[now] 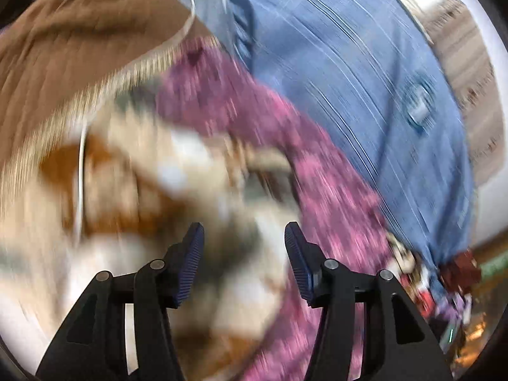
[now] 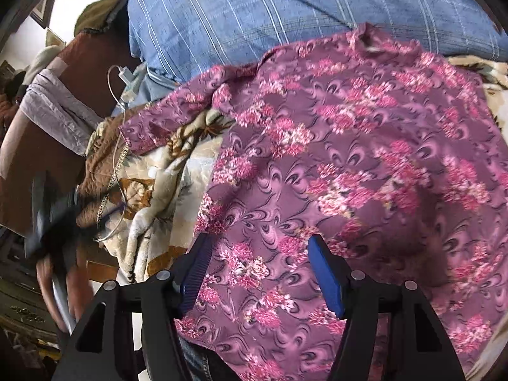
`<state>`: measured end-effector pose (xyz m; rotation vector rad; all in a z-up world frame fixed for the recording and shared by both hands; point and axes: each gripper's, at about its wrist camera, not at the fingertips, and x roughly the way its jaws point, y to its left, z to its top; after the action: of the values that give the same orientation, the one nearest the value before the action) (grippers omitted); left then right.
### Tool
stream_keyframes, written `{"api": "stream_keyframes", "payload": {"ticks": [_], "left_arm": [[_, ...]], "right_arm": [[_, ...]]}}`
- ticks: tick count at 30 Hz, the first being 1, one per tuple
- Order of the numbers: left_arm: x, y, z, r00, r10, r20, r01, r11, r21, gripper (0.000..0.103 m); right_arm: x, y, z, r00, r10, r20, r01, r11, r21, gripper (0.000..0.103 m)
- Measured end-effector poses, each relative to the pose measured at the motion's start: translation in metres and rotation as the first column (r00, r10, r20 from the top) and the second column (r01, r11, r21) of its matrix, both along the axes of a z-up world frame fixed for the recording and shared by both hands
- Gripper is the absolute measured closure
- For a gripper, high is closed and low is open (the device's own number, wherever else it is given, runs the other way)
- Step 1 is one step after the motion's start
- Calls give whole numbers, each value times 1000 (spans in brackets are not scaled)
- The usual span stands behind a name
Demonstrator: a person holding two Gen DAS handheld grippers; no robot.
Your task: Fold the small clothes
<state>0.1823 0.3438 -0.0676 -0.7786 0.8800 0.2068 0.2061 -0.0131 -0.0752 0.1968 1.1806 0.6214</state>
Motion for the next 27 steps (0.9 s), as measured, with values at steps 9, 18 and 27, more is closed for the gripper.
{"api": "stream_keyframes", "payload": {"ticks": [9, 18, 27], "left_arm": [[69, 33, -5, 993, 52, -110, -26, 974, 225, 52], [25, 61, 10, 989, 146, -12, -143, 982, 121, 46], [78, 58, 0, 996, 83, -38, -76, 985, 158, 91]], "right_arm": [[7, -6, -13, 999, -5, -32, 6, 1000, 11, 38], [0, -12, -11, 999, 8, -35, -6, 999, 43, 38], [-11, -15, -3, 1000, 0, -23, 2, 998, 61, 37]]}}
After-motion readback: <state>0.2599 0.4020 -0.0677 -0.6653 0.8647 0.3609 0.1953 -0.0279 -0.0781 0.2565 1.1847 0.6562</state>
